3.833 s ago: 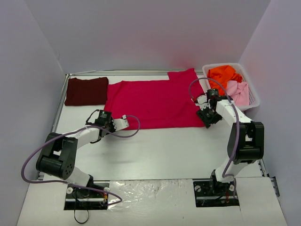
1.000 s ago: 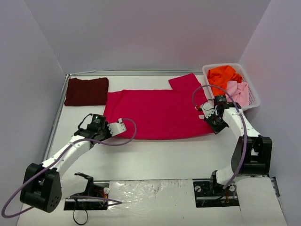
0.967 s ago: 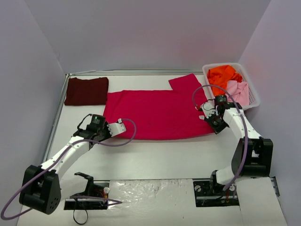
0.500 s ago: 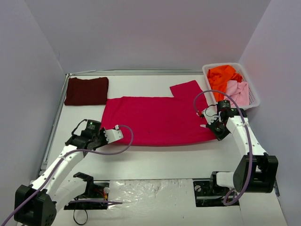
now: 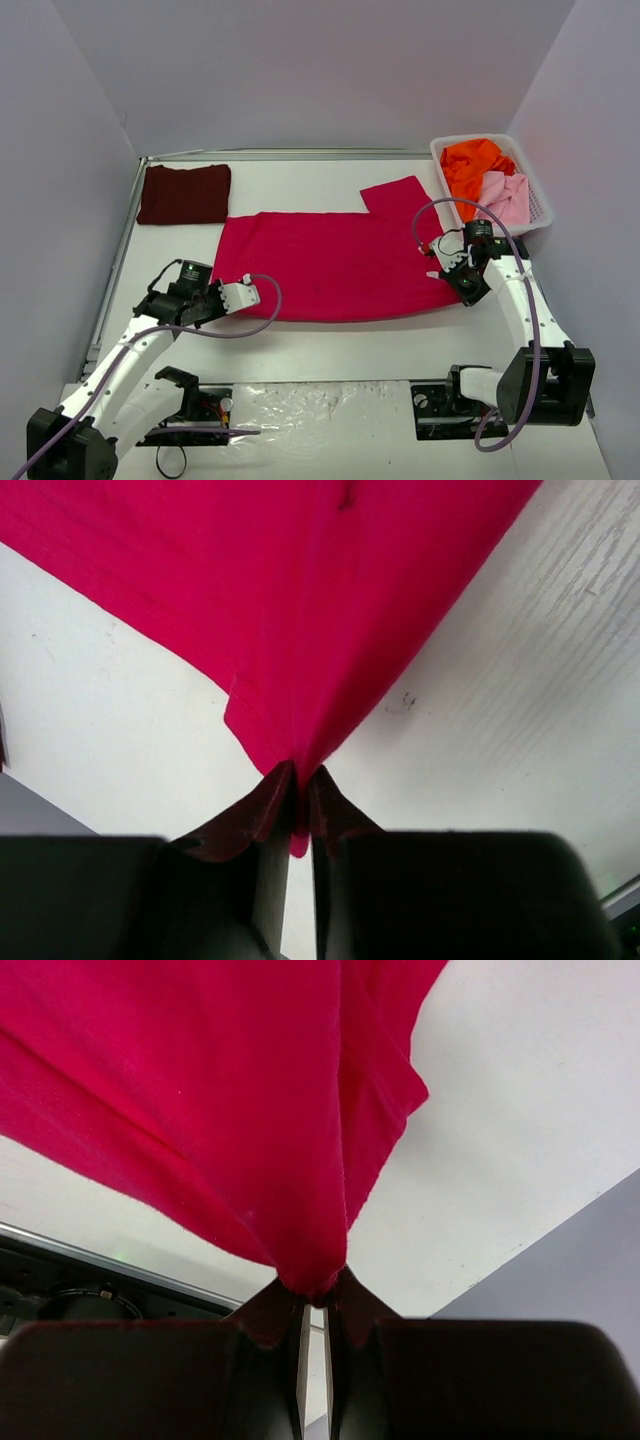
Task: Fold and stack the t-shirts
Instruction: Fold the flattened tshirt in 1/3 of the way, then grap the side of the flattened tshirt furthest away from the robot with both arms
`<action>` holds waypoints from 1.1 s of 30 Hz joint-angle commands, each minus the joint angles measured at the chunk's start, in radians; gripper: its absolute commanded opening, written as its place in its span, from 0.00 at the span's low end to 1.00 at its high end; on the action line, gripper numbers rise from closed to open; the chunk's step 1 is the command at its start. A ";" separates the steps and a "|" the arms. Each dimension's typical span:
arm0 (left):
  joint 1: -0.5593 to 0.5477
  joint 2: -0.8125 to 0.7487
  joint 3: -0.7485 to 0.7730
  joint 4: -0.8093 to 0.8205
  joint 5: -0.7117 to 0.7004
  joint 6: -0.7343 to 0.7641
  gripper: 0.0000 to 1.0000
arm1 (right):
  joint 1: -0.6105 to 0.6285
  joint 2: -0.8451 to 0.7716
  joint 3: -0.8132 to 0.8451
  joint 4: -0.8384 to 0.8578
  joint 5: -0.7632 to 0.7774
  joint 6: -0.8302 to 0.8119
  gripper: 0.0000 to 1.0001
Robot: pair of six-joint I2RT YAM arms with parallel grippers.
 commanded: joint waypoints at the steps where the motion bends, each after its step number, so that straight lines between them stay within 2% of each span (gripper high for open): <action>1: -0.002 -0.017 0.006 -0.048 0.015 0.024 0.13 | -0.010 -0.023 -0.017 -0.069 -0.004 -0.018 0.00; 2: -0.002 -0.017 0.006 -0.050 0.020 0.030 0.21 | -0.011 -0.021 -0.018 -0.069 -0.004 -0.015 0.00; 3: -0.002 -0.016 0.006 -0.067 0.036 0.036 0.23 | -0.010 -0.013 -0.018 -0.074 -0.002 -0.015 0.00; 4: -0.002 -0.012 0.008 -0.079 0.052 0.045 0.25 | -0.010 -0.009 -0.018 -0.075 -0.002 -0.014 0.06; 5: -0.002 -0.009 0.011 -0.090 0.066 0.060 0.27 | -0.010 -0.006 -0.018 -0.077 -0.002 -0.014 0.20; 6: -0.002 0.001 0.015 -0.109 0.086 0.066 0.29 | -0.010 0.000 -0.017 -0.077 -0.005 -0.017 0.23; 7: -0.002 0.009 0.021 -0.120 0.093 0.071 0.29 | -0.011 0.004 -0.015 -0.078 -0.005 -0.015 0.32; 9: -0.002 0.023 0.040 -0.142 0.104 0.080 0.32 | -0.011 0.013 -0.009 -0.081 -0.011 -0.015 0.34; 11: -0.002 0.026 0.051 -0.145 0.110 0.086 0.32 | -0.010 0.014 -0.003 -0.092 -0.019 -0.018 0.41; 16: -0.002 0.035 0.063 -0.117 0.093 0.091 0.32 | -0.011 0.019 0.029 -0.095 0.001 -0.026 0.45; 22: 0.005 0.090 0.103 0.109 -0.025 -0.074 0.31 | -0.011 0.077 0.176 -0.080 -0.051 -0.015 0.43; 28: 0.064 0.207 0.286 0.209 0.153 -0.264 0.32 | -0.010 0.210 0.434 -0.011 -0.209 0.032 0.45; 33: 0.176 0.407 0.458 0.277 0.329 -0.389 0.33 | 0.000 0.424 0.657 -0.006 -0.350 0.075 0.47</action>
